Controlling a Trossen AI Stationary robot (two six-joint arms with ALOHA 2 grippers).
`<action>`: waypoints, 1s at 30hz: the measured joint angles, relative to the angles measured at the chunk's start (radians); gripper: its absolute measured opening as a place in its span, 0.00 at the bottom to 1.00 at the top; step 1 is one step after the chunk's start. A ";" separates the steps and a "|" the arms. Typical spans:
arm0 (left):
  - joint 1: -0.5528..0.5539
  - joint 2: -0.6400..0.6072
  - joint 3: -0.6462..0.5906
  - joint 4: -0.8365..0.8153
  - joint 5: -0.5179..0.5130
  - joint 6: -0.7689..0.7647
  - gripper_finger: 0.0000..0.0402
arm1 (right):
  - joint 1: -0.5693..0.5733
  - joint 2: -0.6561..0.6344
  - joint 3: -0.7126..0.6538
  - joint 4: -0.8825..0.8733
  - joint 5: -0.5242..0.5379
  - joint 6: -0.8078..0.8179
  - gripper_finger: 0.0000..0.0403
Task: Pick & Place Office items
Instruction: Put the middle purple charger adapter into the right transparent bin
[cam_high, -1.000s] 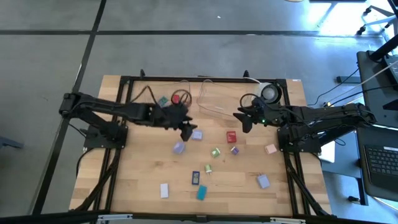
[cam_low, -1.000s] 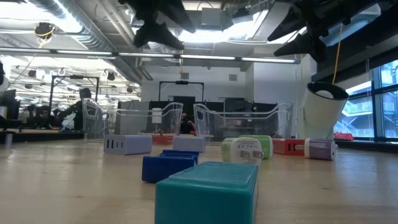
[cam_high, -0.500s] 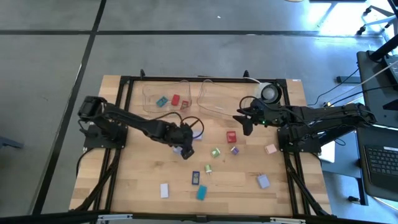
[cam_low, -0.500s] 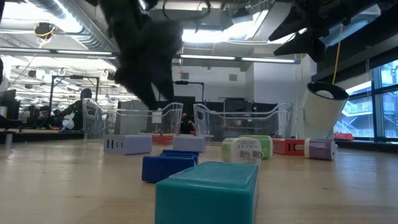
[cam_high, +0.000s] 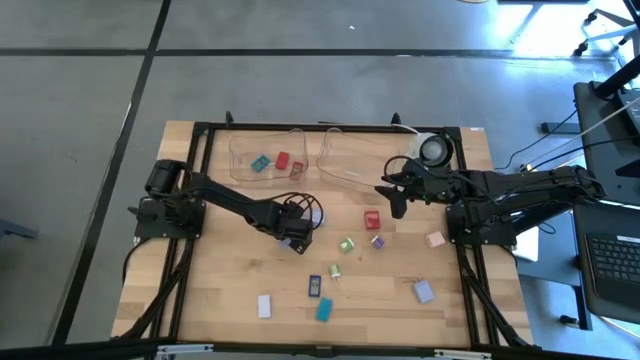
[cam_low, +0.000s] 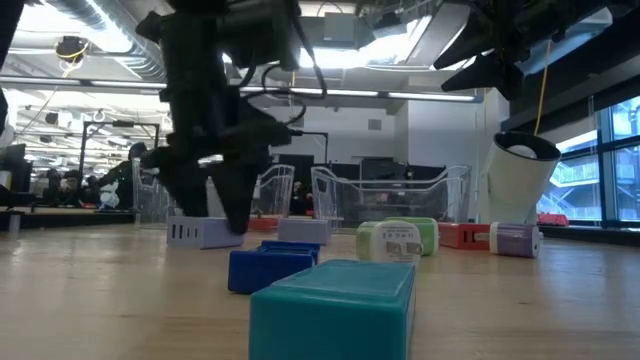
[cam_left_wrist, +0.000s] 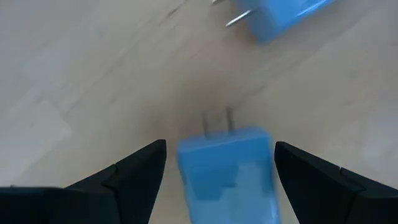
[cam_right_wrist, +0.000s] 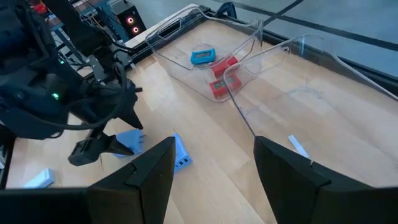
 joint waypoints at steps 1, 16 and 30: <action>0.000 0.005 0.000 -0.002 0.003 -0.018 0.74 | 0.000 0.000 0.000 0.000 0.000 0.000 0.55; 0.000 0.009 0.000 0.044 0.072 -0.064 0.52 | 0.000 0.000 0.000 -0.002 0.001 -0.003 0.55; 0.045 -0.193 0.000 0.520 -0.203 0.232 0.54 | 0.000 0.000 0.000 -0.003 0.004 0.005 0.55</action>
